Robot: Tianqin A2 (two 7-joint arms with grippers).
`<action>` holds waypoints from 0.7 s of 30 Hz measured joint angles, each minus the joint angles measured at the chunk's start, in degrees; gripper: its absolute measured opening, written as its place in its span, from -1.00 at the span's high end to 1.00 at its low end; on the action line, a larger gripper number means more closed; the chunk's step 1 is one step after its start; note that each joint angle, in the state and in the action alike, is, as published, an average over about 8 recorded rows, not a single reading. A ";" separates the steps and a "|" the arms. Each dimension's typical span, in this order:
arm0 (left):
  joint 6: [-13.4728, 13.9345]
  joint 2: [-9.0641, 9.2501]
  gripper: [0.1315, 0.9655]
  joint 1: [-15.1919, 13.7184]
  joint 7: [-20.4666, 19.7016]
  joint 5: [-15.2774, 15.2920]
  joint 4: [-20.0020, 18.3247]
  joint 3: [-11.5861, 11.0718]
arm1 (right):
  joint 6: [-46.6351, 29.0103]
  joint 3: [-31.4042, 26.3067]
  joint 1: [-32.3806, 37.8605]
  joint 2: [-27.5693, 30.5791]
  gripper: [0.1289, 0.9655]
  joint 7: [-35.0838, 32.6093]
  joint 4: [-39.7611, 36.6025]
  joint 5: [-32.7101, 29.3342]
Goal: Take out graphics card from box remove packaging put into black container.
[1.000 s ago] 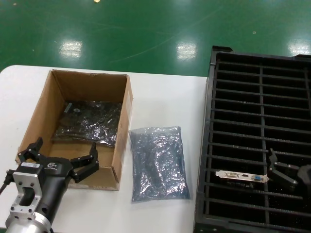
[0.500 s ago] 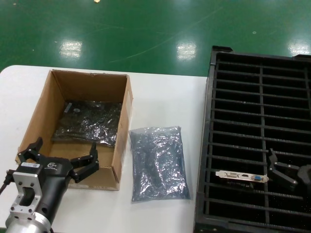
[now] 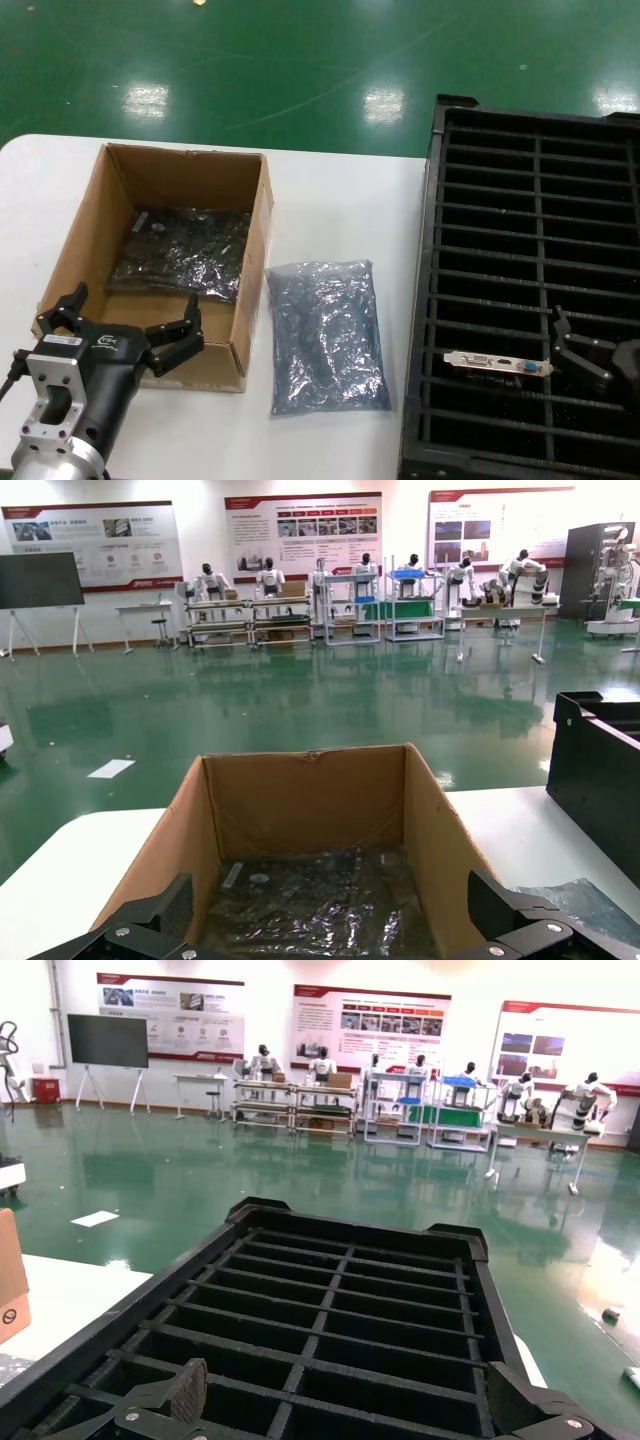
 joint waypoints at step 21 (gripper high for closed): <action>0.00 0.00 -1.00 0.00 0.00 0.00 0.00 0.00 | 0.00 0.00 0.00 0.00 -1.00 0.00 0.00 0.00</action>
